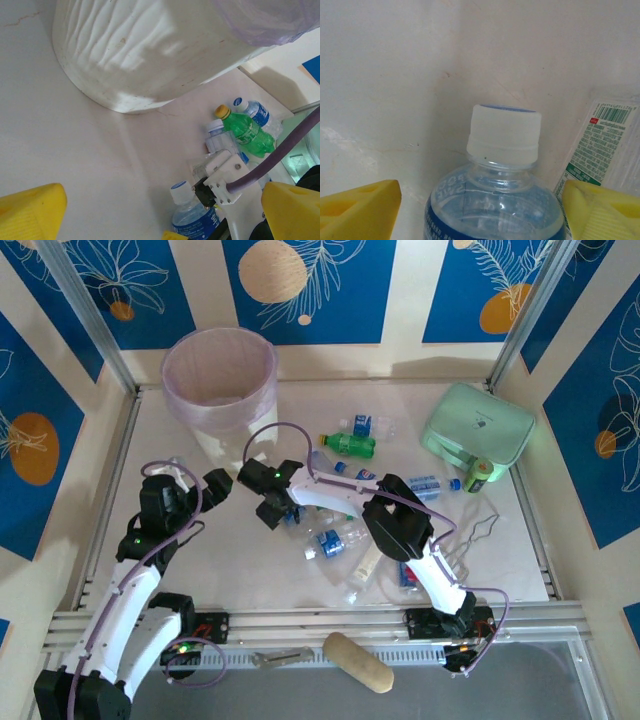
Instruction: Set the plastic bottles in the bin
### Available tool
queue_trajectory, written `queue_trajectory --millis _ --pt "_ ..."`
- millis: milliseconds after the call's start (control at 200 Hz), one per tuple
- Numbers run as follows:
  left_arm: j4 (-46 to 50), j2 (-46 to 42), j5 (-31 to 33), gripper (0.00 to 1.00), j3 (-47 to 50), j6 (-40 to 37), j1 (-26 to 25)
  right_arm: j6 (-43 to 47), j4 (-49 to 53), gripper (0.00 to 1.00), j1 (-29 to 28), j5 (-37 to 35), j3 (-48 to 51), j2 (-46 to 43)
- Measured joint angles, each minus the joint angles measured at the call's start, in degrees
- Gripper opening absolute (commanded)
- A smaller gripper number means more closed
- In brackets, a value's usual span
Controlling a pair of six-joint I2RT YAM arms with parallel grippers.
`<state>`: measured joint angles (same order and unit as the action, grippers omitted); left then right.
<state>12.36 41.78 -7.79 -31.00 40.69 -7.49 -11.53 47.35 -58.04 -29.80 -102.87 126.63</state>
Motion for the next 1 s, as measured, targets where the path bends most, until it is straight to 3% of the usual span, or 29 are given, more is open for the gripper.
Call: queue_trajectory --millis 270,690,1000 --pt "0.0 0.0 0.0 0.99 0.0 0.4 0.0 0.0 -0.4 0.79 -0.5 0.0 0.2 0.0" --pt "-0.2 -0.5 0.0 0.99 0.1 1.1 0.0 -1.5 -2.9 0.82 -2.0 1.5 6.0 -1.1" --pt "-0.2 -0.9 0.0 0.99 0.4 1.1 0.0 -3.3 -3.0 0.60 -1.8 2.0 6.2 -1.3"
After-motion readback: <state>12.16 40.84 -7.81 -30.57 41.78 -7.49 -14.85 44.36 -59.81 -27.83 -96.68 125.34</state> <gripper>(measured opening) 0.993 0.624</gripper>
